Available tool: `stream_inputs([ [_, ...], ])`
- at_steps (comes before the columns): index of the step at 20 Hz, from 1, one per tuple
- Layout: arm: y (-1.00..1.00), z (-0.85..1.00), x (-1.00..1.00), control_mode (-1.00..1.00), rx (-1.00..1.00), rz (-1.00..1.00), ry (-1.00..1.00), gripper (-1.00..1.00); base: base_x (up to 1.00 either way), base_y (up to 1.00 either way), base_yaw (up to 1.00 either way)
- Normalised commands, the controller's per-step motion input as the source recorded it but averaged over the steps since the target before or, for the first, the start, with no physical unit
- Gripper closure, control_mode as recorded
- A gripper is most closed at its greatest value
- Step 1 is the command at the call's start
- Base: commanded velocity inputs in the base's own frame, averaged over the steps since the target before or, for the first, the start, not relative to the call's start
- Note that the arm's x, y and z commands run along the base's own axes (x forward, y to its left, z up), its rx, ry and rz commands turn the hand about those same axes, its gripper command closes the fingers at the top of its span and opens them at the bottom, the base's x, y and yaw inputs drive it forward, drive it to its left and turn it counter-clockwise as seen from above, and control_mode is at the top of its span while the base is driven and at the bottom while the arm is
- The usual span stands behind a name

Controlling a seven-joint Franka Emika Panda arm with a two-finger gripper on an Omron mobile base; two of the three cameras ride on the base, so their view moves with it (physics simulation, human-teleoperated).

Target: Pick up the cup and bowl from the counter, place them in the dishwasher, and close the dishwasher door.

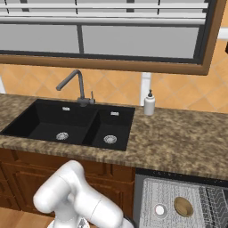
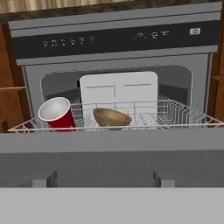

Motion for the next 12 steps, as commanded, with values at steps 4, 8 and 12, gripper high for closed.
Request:
stream_inputs([
  [4, 0.03, -0.64, 0.89, -1.00, 0.00, 0.07, -0.03, -1.00, 0.00, 0.00, 0.00],
  [8, 0.44, -0.68, 1.00, -1.00, -0.02, 0.00, -0.09, -1.00, 0.00, 0.00, 0.00],
  [12, 0.86, -0.61, 1.00, -1.00, -0.08, -0.07, -0.12, -1.00, 0.00, 0.00, 0.00],
])
